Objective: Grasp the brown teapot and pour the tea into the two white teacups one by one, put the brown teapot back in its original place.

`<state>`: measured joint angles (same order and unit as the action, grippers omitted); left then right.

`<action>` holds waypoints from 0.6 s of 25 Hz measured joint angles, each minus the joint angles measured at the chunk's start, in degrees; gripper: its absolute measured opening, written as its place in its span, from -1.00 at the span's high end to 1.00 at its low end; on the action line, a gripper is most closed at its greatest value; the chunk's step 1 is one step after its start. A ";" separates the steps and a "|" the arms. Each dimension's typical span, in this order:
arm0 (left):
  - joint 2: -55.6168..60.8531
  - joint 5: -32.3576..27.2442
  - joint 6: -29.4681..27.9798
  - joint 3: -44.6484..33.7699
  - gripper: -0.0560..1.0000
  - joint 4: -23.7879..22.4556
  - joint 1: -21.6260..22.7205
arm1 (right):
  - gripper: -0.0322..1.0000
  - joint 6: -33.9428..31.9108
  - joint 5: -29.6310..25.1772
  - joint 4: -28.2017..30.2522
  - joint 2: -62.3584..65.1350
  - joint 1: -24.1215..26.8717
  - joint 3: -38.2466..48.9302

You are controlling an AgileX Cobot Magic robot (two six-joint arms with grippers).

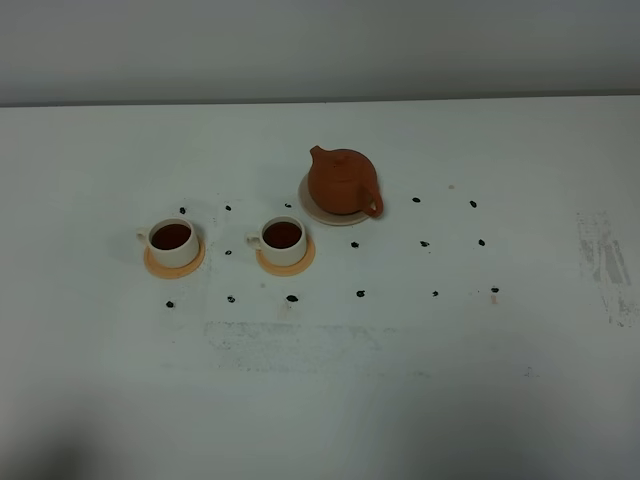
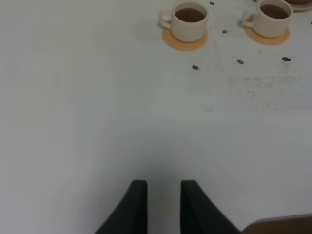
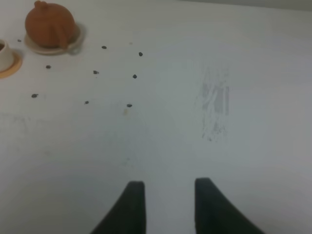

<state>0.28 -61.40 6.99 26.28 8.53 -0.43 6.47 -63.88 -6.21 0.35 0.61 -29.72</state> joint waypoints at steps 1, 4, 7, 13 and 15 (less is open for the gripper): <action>0.00 0.00 0.00 0.00 0.59 0.00 0.00 | 0.48 0.00 0.00 0.00 0.00 0.00 0.00; 0.00 0.00 0.00 0.00 0.59 0.00 0.00 | 0.48 0.00 0.00 0.00 0.00 0.00 0.00; 0.00 0.00 0.00 0.00 0.59 0.00 0.00 | 0.48 0.00 0.00 0.00 0.00 0.00 0.00; 0.00 0.00 0.00 0.00 0.59 0.00 0.00 | 0.48 0.00 0.00 0.00 0.00 0.00 0.00; 0.00 0.00 0.00 0.00 0.59 0.00 0.00 | 0.48 0.00 0.00 0.00 0.00 0.00 0.00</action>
